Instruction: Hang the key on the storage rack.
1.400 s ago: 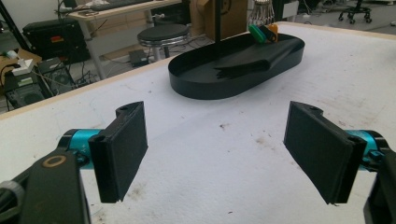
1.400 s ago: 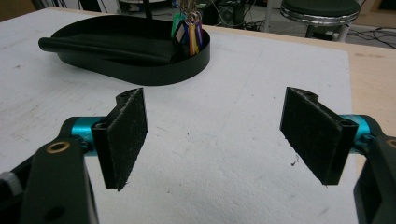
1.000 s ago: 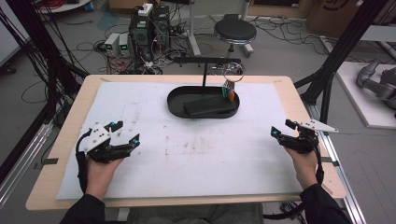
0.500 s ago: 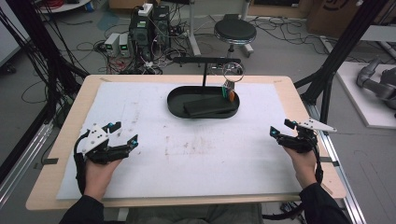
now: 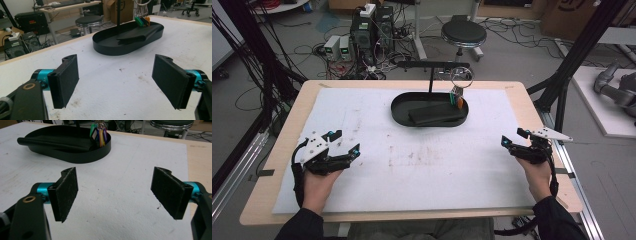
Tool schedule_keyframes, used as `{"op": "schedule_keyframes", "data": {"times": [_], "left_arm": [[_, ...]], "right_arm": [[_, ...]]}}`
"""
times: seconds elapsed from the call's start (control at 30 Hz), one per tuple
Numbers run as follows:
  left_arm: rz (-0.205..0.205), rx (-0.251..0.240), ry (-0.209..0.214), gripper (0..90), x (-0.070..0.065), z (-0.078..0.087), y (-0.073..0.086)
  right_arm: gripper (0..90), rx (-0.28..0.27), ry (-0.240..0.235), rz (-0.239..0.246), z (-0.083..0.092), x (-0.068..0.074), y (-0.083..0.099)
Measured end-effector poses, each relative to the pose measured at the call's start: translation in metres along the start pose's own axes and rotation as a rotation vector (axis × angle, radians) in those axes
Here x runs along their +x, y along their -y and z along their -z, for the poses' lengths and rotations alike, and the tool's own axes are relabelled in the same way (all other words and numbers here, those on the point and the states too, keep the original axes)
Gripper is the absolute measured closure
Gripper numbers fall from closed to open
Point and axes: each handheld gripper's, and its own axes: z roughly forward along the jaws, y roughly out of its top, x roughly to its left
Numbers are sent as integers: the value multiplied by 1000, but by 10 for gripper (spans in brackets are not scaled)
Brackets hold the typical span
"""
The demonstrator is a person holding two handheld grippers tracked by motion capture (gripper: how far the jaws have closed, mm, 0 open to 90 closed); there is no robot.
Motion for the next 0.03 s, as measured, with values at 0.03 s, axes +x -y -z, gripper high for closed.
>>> {"op": "schedule_keyframes", "data": {"times": [0.03], "left_arm": [[3,3,2,214,1,-1,0]], "right_arm": [[218,5,0,-1,0,0,0]]}}
